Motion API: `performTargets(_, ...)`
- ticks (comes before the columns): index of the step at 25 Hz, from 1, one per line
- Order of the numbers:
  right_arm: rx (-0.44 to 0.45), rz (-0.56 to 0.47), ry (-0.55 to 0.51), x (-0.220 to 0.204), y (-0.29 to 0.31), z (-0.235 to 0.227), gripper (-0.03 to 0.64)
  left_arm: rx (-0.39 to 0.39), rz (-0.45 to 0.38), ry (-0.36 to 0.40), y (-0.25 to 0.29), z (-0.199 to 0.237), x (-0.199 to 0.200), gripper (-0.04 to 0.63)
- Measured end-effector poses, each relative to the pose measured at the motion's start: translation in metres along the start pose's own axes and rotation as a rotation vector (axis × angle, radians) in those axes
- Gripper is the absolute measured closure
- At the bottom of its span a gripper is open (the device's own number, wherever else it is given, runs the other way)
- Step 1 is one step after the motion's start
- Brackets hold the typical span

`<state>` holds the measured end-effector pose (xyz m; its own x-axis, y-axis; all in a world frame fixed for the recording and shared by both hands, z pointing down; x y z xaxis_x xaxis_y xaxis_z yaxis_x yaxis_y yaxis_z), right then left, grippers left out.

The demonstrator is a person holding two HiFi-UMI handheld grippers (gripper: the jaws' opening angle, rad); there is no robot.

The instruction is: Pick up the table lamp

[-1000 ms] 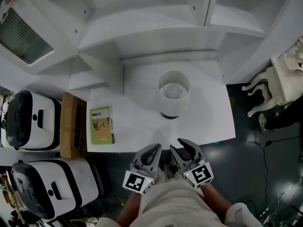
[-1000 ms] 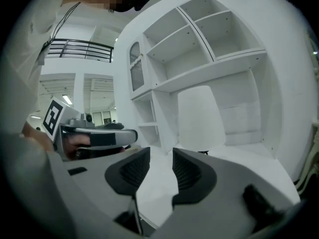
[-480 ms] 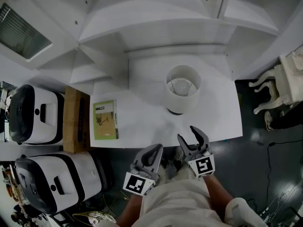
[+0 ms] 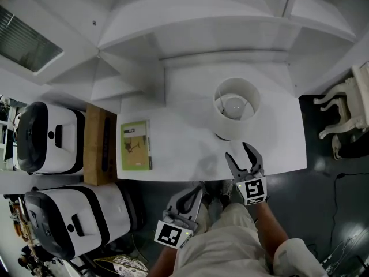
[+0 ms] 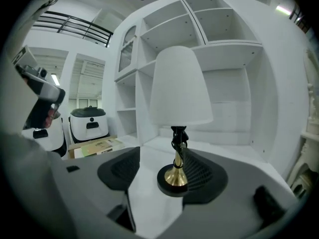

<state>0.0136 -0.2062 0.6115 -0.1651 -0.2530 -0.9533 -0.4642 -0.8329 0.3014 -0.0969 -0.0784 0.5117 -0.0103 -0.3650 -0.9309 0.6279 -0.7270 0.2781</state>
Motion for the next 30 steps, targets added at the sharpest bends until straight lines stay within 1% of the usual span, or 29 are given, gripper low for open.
performTargets(5, -0.056, 0.025, 0.015, -0.012, 0.025, -0.012, 0.347, 0.009, 0.014, -0.019, -0.002, 0.000, -0.007, 0.586)
performTargets(10, -0.083, 0.033, 0.025, -0.022, 0.052, -0.019, 0.347, -0.008, 0.057, -0.027, -0.001, 0.000, -0.019, 0.584)
performTargets(13, -0.102, 0.024, 0.023, -0.022, 0.066, -0.025, 0.347, -0.013, 0.066, -0.038, 0.003, 0.000, -0.023, 0.584)
performTargets(18, -0.098, 0.012, -0.004, -0.021, 0.086, -0.026, 0.347, -0.001, 0.053, -0.071, 0.007, 0.004, -0.022, 0.584)
performTargets(30, -0.089, -0.011, -0.050, -0.017, 0.122, -0.023, 0.347, 0.011, 0.073, -0.084, 0.005, 0.018, -0.030, 0.584)
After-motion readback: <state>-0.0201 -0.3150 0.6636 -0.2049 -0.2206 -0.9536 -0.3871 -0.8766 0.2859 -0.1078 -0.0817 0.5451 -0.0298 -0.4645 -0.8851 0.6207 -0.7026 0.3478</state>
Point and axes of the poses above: the fingertips, and each gripper's own axes: y forward along the fingers, z to its left, x out of its top, the point moved 2 cm from there along -y, backward along the fingers, and after that the axes turned 10 degrees about -x, right-handed, at the moved point
